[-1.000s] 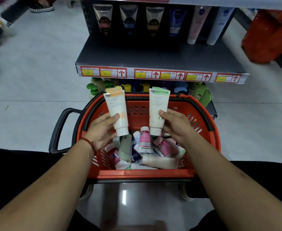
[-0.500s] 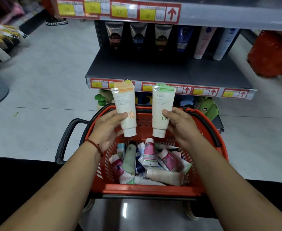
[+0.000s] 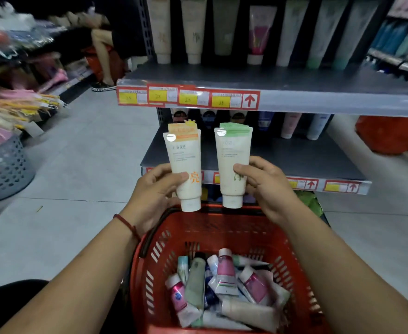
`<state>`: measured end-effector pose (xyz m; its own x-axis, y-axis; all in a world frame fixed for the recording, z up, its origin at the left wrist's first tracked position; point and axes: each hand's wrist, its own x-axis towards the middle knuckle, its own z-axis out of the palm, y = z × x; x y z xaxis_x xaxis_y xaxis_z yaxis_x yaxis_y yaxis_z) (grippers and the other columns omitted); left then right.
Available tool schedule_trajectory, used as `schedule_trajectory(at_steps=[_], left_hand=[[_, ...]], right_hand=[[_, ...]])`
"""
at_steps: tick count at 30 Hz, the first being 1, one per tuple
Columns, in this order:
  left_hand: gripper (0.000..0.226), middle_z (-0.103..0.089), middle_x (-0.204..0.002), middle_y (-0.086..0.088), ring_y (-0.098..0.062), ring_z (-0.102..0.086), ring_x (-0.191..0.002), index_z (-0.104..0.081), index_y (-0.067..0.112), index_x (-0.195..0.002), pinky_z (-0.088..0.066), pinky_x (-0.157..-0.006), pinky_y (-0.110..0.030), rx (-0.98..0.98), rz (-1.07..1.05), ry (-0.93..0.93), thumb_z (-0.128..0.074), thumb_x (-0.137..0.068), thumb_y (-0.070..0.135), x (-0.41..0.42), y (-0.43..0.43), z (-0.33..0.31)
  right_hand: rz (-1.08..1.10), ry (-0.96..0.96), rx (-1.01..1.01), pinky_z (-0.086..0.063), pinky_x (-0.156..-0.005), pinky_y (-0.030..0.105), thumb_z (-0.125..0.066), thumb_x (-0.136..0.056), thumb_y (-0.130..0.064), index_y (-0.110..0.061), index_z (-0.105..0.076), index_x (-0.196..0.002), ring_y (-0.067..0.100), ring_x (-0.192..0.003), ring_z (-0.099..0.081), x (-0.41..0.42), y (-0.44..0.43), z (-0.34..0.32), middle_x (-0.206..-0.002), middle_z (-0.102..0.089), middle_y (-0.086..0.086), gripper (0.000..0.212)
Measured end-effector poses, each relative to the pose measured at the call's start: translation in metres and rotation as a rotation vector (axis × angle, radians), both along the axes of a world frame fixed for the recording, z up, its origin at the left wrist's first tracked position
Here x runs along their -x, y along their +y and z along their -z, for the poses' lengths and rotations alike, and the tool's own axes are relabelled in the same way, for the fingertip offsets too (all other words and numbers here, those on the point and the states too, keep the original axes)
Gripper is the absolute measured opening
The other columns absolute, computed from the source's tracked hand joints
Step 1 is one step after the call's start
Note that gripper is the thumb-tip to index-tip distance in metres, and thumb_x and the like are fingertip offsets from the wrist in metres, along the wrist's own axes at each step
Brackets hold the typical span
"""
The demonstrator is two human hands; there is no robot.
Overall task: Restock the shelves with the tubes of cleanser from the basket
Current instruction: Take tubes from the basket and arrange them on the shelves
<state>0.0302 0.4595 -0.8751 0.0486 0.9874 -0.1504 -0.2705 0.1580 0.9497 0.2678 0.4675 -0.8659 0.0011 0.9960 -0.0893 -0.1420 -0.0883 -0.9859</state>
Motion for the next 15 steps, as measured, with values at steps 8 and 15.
schedule_trajectory(at_steps=[8, 15], left_hand=[[0.035, -0.072, -0.12, -0.014, -0.03, -0.071, -0.108, -0.063, 0.002, -0.124, -0.06, -0.076, -0.034, -0.152, 0.015, 0.045, -0.068, -0.089, 0.008, 0.02, 0.025, -0.071], [0.041, -0.072, -0.12, -0.012, -0.028, -0.07, -0.111, -0.064, 0.001, -0.124, -0.059, -0.082, -0.037, -0.283, 0.055, 0.088, -0.069, -0.085, 0.011, 0.04, 0.062, -0.148]], right_hand=[[-0.029, 0.027, -0.098, -0.056, -0.097, 0.047, -0.069, -0.09, -0.007, -0.007, -0.07, -0.116, 0.027, -0.106, -0.072, 0.011, 0.02, -0.069, -0.113, -0.075, 0.009, 0.026], [-0.107, 0.074, -0.168, -0.058, -0.093, 0.042, -0.066, -0.092, -0.007, -0.004, -0.067, -0.117, 0.026, -0.109, -0.071, 0.016, 0.049, -0.135, -0.115, -0.075, 0.01, 0.025]])
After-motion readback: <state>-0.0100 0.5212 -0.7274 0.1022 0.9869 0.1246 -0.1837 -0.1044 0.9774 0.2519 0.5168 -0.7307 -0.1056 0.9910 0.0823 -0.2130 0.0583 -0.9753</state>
